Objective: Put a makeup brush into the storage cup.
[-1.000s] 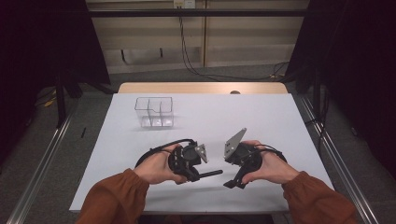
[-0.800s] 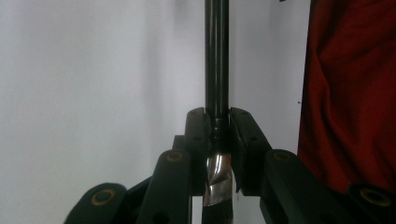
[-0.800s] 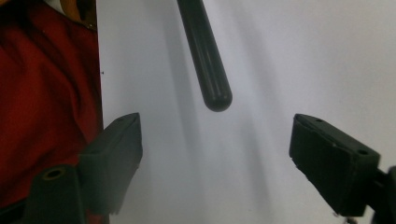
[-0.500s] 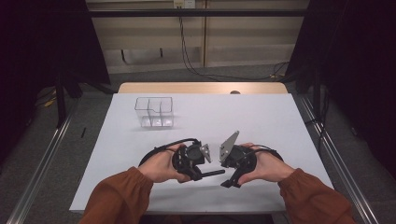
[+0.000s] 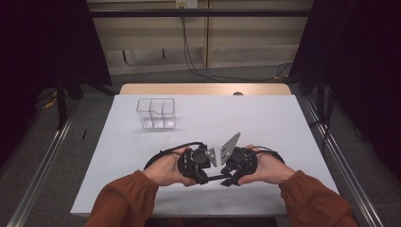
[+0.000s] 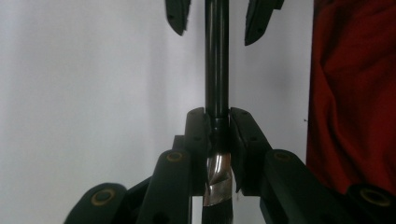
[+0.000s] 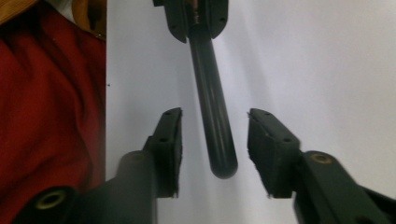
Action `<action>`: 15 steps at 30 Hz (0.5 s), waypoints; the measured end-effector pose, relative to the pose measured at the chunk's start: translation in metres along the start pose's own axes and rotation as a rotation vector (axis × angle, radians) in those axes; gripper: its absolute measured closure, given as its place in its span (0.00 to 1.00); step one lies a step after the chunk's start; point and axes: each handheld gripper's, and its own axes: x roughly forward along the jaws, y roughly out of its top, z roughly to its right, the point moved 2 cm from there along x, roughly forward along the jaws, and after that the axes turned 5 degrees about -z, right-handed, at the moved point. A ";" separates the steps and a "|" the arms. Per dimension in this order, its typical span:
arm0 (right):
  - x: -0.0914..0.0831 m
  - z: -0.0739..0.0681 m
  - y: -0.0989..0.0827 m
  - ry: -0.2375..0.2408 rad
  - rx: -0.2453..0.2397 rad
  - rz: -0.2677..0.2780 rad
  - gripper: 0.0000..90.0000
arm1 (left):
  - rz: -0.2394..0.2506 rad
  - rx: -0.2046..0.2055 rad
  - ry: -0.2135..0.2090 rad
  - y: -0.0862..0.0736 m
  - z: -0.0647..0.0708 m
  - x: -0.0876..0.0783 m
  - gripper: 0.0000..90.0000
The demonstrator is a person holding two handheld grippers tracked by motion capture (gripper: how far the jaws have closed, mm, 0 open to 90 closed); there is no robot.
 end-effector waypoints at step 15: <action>0.004 0.001 -0.001 0.022 0.002 0.001 0.87 | 0.019 -0.004 -0.005 -0.002 0.000 0.001 0.87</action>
